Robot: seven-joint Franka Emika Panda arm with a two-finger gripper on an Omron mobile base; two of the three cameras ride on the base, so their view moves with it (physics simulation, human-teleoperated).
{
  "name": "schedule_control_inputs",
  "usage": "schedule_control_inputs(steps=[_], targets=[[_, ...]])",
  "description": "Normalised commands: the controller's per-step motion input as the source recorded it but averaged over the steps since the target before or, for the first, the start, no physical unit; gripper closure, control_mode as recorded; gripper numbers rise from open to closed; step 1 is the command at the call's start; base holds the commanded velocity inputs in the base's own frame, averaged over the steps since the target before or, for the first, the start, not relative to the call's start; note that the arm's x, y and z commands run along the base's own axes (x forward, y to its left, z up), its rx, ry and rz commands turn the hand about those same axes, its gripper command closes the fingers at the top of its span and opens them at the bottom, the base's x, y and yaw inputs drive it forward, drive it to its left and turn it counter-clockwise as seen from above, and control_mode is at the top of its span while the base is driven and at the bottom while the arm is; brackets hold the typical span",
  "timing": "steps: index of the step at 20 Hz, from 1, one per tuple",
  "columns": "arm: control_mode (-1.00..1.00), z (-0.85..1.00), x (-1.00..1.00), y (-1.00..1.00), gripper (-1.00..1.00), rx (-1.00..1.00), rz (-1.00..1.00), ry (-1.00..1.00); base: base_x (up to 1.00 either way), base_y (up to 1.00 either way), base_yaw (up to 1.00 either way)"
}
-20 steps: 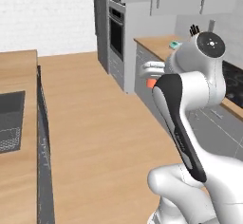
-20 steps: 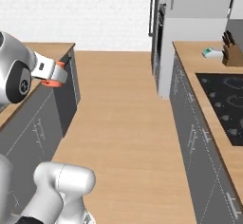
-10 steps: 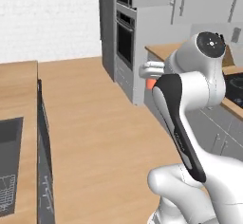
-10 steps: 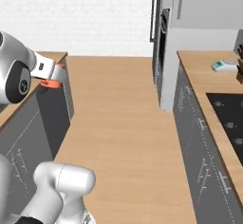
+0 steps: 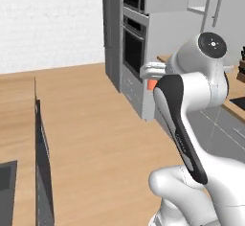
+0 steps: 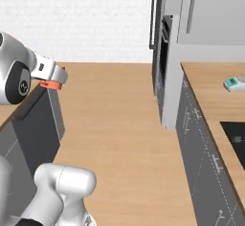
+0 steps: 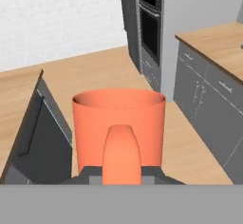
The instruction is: Gather all objects into one cabinet and sort the glasses and bowls to opposite sides.
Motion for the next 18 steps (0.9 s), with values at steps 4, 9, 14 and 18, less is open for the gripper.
schedule_control_inputs(steps=[4,9,14,18], targets=[[1.0,0.0,0.0,0.0,1.0,0.0,0.0,0.0,1.0,0.01,-0.07],[1.0,0.0,0.0,0.0,1.0,0.0,0.0,0.0,1.0,0.08,-0.17],[1.0,0.0,0.0,0.0,1.0,0.0,0.0,0.0,1.0,0.15,-0.22],[1.0,0.0,0.0,0.0,1.0,0.0,0.0,0.0,1.0,0.14,-0.21]])
